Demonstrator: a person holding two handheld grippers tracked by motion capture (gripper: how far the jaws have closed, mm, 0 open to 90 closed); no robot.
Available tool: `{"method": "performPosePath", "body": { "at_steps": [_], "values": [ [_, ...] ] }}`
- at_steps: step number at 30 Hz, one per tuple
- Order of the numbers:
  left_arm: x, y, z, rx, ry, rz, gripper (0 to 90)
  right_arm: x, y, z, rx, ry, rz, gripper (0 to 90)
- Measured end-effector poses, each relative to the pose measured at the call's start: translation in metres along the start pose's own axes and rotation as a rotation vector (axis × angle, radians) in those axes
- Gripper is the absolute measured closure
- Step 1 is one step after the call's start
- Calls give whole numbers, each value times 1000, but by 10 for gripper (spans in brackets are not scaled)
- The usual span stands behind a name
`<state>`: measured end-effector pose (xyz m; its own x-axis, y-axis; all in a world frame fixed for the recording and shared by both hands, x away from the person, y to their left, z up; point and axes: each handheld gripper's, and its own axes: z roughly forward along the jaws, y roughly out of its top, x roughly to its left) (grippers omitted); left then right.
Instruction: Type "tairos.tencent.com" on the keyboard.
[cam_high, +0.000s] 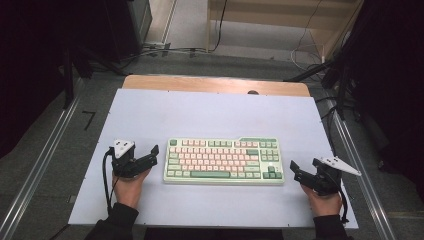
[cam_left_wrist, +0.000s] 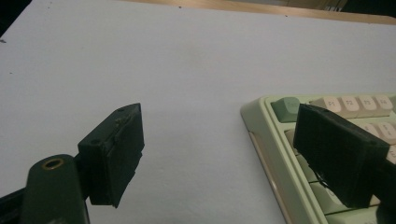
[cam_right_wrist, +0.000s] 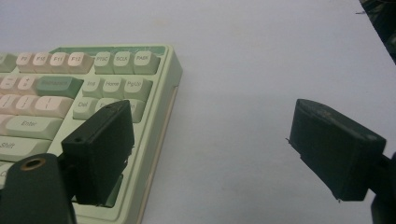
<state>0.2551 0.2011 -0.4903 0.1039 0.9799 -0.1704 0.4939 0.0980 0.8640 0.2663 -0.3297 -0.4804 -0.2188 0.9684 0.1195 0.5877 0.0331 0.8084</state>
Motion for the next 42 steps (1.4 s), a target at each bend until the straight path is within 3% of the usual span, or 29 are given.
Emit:
{"method": "performPosePath", "body": {
  "at_steps": [9, 16, 21, 23, 25, 26, 32, 39, 42],
  "values": [
    [-11, 1, -2, -1, -34, 16, 180, 1, 0, 0, 4, -2, -3, 123],
    [-28, 4, 1, 6, -89, 51, 195, -2, -4, -3, 11, -13, -3, 123],
    [-41, 5, 6, 22, -118, 72, 254, -6, -7, -8, 12, -29, 12, 124],
    [-48, 5, 10, 36, -153, 89, 294, -7, -9, -10, 12, -36, 16, 124],
    [-50, 5, 12, 39, -163, 91, 333, -9, -10, -12, 9, -42, 22, 124],
    [-54, 6, 14, 40, -192, 101, 371, -10, -11, -13, 11, -46, 22, 124],
    [-62, 7, 20, 58, -232, 122, 511, -14, -15, -19, 14, -63, 34, 125],
    [-77, 8, 30, 94, -316, 172, 715, -20, -21, -26, 14, -85, 51, 127],
    [-90, 8, 37, 115, -353, 203, 783, -22, -23, -29, 12, -95, 62, 127]
  ]
}}
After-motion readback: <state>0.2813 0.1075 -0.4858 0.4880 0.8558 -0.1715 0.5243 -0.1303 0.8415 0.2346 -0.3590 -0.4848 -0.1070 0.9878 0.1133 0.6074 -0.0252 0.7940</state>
